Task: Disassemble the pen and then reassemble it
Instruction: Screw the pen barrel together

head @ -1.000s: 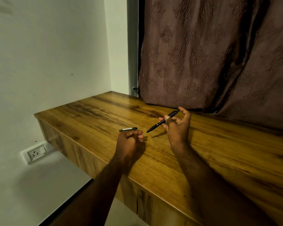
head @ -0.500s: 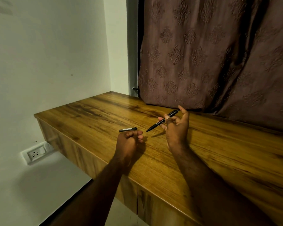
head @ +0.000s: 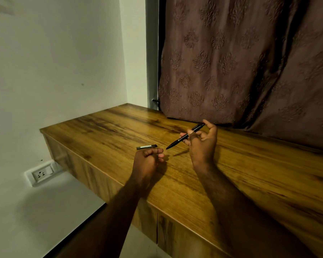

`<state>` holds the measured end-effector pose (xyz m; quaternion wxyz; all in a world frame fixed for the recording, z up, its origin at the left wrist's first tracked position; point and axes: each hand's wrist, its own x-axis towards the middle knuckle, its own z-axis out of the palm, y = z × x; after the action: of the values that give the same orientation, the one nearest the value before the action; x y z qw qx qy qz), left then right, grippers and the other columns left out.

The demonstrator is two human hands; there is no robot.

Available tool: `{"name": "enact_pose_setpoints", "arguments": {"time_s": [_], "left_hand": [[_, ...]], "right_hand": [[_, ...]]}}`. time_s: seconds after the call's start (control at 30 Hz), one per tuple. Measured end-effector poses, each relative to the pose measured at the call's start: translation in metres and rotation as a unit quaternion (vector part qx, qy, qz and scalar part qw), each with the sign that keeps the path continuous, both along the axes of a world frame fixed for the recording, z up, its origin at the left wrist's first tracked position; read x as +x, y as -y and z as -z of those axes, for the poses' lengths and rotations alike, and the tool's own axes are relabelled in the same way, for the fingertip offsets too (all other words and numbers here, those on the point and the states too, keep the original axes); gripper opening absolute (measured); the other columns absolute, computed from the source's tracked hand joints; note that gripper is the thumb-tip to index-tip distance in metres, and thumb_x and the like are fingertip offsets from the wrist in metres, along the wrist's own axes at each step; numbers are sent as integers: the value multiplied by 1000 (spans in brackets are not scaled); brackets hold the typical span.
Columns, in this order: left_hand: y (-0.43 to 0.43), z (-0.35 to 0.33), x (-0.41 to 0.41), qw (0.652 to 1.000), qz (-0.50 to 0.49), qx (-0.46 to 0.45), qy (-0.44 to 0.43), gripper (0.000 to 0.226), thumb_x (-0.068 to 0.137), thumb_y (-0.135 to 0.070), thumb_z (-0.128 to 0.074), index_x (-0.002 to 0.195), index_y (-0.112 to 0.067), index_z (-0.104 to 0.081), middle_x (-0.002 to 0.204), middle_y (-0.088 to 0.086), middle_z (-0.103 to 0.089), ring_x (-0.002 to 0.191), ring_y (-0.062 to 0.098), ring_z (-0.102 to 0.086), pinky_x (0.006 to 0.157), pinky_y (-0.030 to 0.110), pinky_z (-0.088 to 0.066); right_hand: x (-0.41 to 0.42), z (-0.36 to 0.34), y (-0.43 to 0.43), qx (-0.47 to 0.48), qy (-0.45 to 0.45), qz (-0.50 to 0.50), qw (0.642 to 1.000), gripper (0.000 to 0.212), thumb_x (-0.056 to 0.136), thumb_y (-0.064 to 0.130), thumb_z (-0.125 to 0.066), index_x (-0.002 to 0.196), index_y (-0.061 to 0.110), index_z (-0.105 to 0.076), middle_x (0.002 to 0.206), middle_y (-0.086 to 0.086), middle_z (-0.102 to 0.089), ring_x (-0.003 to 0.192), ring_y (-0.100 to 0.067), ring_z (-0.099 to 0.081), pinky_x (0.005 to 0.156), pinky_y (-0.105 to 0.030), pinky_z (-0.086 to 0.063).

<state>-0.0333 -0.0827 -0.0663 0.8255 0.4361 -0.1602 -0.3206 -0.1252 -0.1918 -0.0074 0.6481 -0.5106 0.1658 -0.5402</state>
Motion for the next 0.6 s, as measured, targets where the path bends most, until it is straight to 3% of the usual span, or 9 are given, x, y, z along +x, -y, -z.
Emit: {"name": "enact_pose_setpoints", "arguments": {"time_s": [0.17, 0.27, 0.47, 0.6], "left_hand": [[-3, 1, 0, 992, -42, 71, 92, 25, 85, 8, -47, 87, -6, -68, 75, 7, -62, 61, 11, -57, 50, 23, -46], [-2, 2, 3, 996, -25, 55, 59, 23, 84, 9, -48, 87, -3, -67, 74, 8, -60, 62, 13, -55, 49, 23, -42], [-5, -3, -4, 989, -51, 88, 109, 23, 85, 7, -48, 87, -6, -67, 75, 5, -63, 63, 11, -59, 52, 23, -46], [-5, -8, -9, 999, -5, 32, 39, 22, 88, 10, -43, 86, -2, -62, 71, 8, -57, 57, 11, -52, 44, 20, -42]], "right_hand": [[0, 1, 0, -6, -2, 16, 1000, 50, 89, -7, -56, 130, 18, -42, 96, -18, -62, 73, -21, -72, 67, -33, -61], [-1, -1, 1, -2, 7, 10, 1000, 49, 88, -8, -57, 125, 21, -44, 92, -16, -63, 74, -26, -72, 67, -33, -60], [-1, 1, 5, 4, 6, 17, 1000, 50, 88, -8, -58, 128, 19, -45, 94, -21, -64, 76, -28, -72, 71, -38, -61], [0, 2, 5, -15, -16, 9, 1000, 49, 88, -7, -58, 128, 19, -45, 94, -24, -66, 78, -31, -73, 70, -40, -61]]}}
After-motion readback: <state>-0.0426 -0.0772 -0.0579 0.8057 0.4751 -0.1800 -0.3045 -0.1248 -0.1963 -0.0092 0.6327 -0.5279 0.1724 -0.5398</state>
